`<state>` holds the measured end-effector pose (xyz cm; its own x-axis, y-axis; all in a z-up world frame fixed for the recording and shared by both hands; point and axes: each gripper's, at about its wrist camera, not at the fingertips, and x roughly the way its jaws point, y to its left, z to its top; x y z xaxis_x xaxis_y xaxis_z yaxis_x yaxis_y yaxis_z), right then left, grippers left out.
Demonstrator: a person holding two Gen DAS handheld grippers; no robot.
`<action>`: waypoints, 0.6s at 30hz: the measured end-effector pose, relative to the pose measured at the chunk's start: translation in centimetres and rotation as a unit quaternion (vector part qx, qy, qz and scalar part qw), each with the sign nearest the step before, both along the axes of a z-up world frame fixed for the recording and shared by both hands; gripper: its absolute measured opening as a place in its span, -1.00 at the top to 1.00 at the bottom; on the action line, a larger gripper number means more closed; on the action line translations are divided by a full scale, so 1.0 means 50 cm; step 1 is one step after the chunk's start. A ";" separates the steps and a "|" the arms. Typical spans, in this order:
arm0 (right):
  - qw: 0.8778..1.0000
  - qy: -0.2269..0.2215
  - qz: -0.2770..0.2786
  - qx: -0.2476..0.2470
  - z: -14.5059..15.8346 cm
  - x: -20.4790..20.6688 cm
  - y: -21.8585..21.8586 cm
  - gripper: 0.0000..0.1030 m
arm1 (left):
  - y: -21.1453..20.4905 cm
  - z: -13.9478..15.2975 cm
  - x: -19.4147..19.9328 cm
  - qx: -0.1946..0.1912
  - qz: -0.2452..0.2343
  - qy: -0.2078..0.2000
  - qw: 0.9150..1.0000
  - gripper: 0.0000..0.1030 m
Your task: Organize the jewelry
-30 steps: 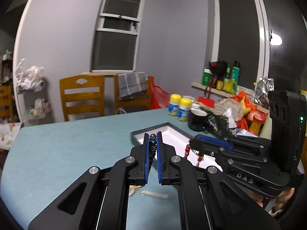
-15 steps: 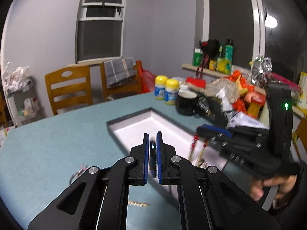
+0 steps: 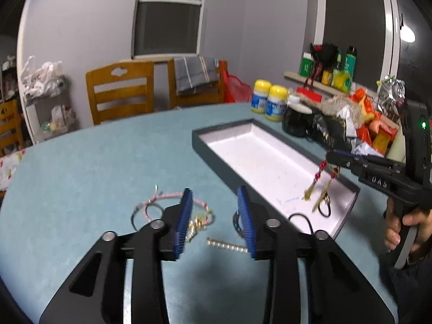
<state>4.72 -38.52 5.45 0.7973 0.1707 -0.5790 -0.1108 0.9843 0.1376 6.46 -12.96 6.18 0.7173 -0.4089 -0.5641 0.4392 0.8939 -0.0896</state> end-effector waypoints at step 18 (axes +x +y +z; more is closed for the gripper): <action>0.999 0.030 0.010 0.015 -0.022 0.012 -0.003 0.81 | -0.108 -0.111 0.051 0.092 -0.051 0.100 0.989 0.24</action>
